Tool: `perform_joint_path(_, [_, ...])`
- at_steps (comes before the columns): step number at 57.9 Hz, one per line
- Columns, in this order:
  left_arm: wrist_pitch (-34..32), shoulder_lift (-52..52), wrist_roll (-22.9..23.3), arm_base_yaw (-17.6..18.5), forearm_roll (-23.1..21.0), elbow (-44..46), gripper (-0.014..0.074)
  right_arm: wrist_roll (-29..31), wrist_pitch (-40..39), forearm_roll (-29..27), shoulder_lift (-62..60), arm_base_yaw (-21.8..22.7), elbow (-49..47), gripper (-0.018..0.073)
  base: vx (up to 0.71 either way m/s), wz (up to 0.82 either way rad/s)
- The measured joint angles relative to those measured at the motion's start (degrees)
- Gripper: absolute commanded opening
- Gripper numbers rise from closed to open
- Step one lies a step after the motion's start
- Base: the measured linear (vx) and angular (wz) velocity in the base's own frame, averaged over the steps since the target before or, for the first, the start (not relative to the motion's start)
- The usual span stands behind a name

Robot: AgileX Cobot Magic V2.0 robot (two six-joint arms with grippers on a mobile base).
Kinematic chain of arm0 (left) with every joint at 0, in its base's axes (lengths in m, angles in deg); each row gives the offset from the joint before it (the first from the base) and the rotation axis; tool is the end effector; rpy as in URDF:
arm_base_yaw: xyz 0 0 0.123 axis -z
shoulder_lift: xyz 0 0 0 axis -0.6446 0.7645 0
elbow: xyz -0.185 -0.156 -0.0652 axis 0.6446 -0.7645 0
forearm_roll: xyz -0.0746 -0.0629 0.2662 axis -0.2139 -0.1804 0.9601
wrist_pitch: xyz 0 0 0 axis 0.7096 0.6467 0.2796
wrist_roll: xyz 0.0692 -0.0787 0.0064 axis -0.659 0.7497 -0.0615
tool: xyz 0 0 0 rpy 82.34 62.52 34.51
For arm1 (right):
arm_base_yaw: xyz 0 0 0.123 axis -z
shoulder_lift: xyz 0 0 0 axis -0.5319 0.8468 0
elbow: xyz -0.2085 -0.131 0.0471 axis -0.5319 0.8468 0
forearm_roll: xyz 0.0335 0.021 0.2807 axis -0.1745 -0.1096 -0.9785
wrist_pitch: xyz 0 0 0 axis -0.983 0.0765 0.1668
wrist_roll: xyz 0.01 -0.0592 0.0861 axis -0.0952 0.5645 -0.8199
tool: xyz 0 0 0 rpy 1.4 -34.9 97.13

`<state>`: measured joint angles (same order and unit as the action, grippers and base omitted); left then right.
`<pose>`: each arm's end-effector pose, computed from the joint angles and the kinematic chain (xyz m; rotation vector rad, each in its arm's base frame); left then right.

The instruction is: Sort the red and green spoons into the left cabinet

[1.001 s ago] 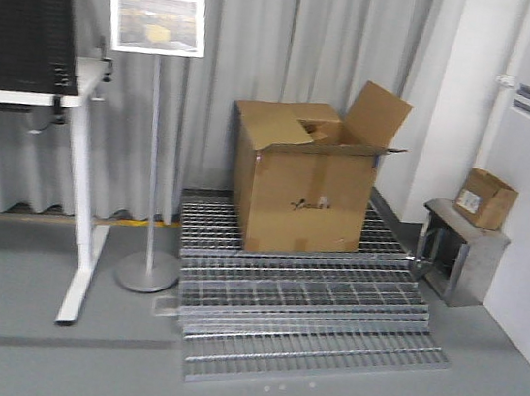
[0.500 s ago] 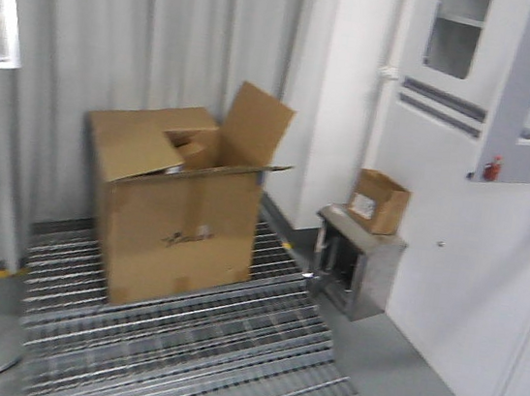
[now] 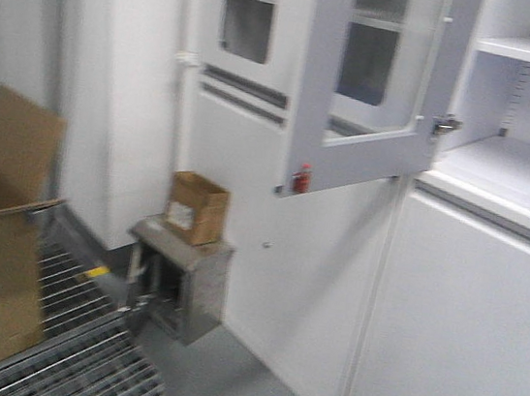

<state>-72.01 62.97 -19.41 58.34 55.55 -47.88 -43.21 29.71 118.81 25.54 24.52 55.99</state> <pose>0.1994 -0.0809 0.2744 0.3760 1.8476 -0.3602 0.1809 0.0425 0.2763 -0.3235 1.5155 0.1542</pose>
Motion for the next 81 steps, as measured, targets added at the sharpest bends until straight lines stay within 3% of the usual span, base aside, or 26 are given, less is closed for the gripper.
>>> perform_joint_path(53, [0.0,-0.3,0.0,0.0,0.0,0.0,0.0003,0.0,0.0,0.0,0.3,0.0,0.0,-0.0004,0.47,-0.56])
perform_joint_path(81, [0.0,-0.3,0.0,0.0,0.0,0.0,0.0003,0.0,0.0,0.0,0.3,0.0,0.0,-0.0004,0.32,-0.24])
